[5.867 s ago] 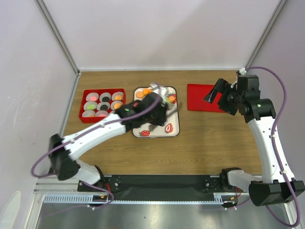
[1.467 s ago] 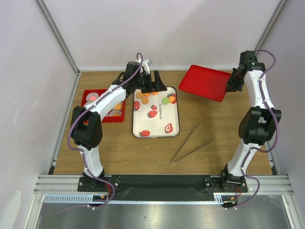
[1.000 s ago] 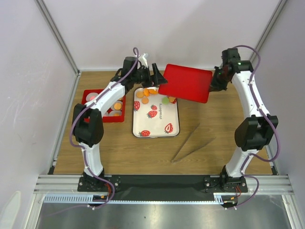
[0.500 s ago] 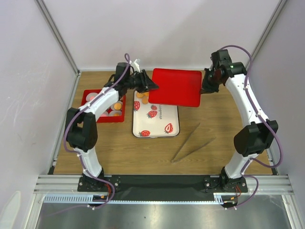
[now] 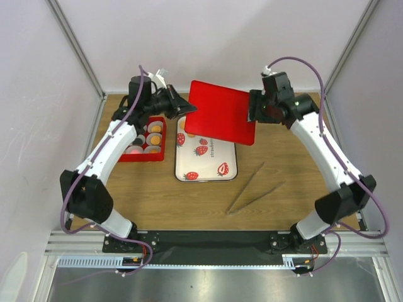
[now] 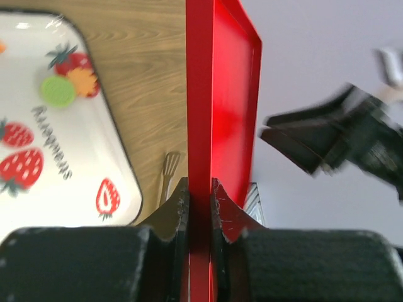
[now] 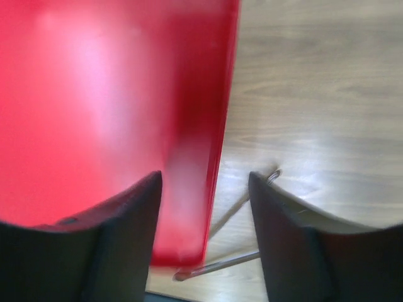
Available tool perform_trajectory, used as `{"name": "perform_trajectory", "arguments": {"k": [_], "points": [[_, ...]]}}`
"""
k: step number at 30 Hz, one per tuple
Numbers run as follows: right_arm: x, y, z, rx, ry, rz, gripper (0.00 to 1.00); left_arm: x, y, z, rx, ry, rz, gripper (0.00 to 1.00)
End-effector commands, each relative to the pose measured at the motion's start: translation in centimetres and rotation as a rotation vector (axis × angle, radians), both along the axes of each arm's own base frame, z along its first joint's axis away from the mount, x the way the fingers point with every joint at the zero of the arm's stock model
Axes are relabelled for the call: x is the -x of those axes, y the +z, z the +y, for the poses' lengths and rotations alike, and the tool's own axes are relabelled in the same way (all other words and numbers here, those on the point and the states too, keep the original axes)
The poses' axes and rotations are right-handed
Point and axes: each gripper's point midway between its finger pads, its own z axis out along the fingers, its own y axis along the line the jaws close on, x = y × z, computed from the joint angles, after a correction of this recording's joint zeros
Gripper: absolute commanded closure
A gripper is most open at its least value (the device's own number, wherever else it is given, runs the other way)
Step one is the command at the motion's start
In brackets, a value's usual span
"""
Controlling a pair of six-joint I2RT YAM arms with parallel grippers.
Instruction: Pack the cookies
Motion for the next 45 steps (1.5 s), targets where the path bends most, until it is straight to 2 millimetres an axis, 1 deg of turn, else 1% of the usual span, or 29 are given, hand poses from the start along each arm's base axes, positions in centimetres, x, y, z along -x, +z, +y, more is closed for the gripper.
{"name": "perform_trajectory", "arguments": {"k": [1,2,3,4,6,7,8,9,10,11,12,13,14,15,17,18,20,21,25,27,28,30,31,35,38,41,43,44,45], "points": [[0.7,5.0,0.0,0.113,0.000,-0.256,0.34,1.7,2.8,1.8,0.002,0.065,0.030,1.00],[1.1,5.2,0.6,0.121,0.024,-0.285,0.32,2.3,2.6,2.3,-0.005,0.075,0.057,1.00],[1.6,5.8,1.0,0.127,0.044,-0.327,0.29,2.3,2.4,2.8,-0.009,0.092,0.075,1.00],[2.8,6.2,3.3,0.140,0.154,-0.403,0.29,2.5,2.2,3.1,-0.008,0.105,0.090,1.00],[4.1,6.4,5.3,0.187,0.236,-0.479,0.25,2.6,1.6,4.1,-0.014,0.145,0.109,1.00],[5.3,5.9,7.6,0.216,0.329,-0.522,0.25,2.5,1.4,4.4,-0.012,0.162,0.121,1.00],[6.0,5.5,8.7,0.255,0.387,-0.549,0.25,2.4,1.3,4.9,-0.006,0.178,0.122,1.00],[6.3,5.0,9.2,0.293,0.405,-0.572,0.23,2.4,0.5,5.1,-0.007,0.190,0.134,1.00],[7.3,4.1,11.3,0.318,0.489,-0.615,0.23,2.3,0.0,5.4,-0.017,0.203,0.149,1.00],[7.7,3.4,12.2,0.332,0.529,-0.629,0.23,2.1,-0.5,5.8,-0.035,0.223,0.159,0.99],[7.9,3.1,12.8,0.344,0.544,-0.652,0.21,2.0,-0.6,6.1,-0.048,0.237,0.170,1.00],[8.5,3.6,14.5,0.319,0.577,-0.707,0.21,2.2,-1.6,6.4,-0.068,0.248,0.217,1.00],[8.6,1.9,15.0,0.363,0.617,-0.707,0.20,2.1,-1.7,6.8,-0.073,0.259,0.225,1.00],[8.7,2.2,15.9,0.348,0.630,-0.742,0.19,2.1,-2.2,7.1,-0.077,0.269,0.234,1.00],[9.3,0.8,17.2,0.367,0.695,-0.755,0.18,2.2,-1.6,7.6,-0.067,0.296,0.205,1.00],[9.2,0.4,17.9,0.364,0.713,-0.766,0.19,2.2,-2.0,8.0,-0.076,0.316,0.207,1.00],[9.0,-0.2,18.3,0.397,0.710,-0.782,0.19,2.6,-2.0,8.3,-0.076,0.328,0.212,1.00],[9.0,-0.9,18.9,0.423,0.725,-0.792,0.19,2.9,-2.5,8.3,-0.076,0.325,0.229,1.00],[8.4,-2.2,19.3,0.510,0.735,-0.786,0.23,4.1,-3.5,7.5,-0.044,0.288,0.314,1.00],[8.3,-1.6,19.5,0.523,0.714,-0.824,0.26,4.4,-3.6,7.4,-0.034,0.285,0.332,1.00],[8.2,-2.2,19.3,0.546,0.720,-0.826,0.26,4.4,-3.5,7.4,-0.025,0.285,0.323,1.00],[7.9,-2.2,19.3,0.567,0.698,-0.836,0.27,4.8,-3.4,7.2,-0.004,0.276,0.325,1.00],[7.8,-2.8,19.5,0.587,0.708,-0.831,0.27,4.9,-3.2,7.1,0.002,0.272,0.327,1.00],[7.3,-2.8,19.4,0.636,0.665,-0.848,0.31,5.5,-2.8,7.1,-0.005,0.261,0.322,1.00],[7.1,-2.1,19.3,0.653,0.643,-0.866,0.40,5.9,-2.5,7.0,0.006,0.248,0.317,1.00],[7.0,-1.6,19.2,0.666,0.629,-0.874,0.57,6.2,-2.2,7.0,0.013,0.231,0.307,1.00],[7.0,-1.2,19.2,0.675,0.623,-0.880,0.66,6.3,-2.1,6.9,0.020,0.218,0.301,1.00],[7.2,-0.9,19.2,0.677,0.616,-0.887,0.75,6.4,-2.0,6.9,0.022,0.216,0.296,0.98],[7.2,-0.3,19.2,0.678,0.611,-0.901,0.78,6.4,-1.8,6.8,0.024,0.204,0.281,0.89]]}}
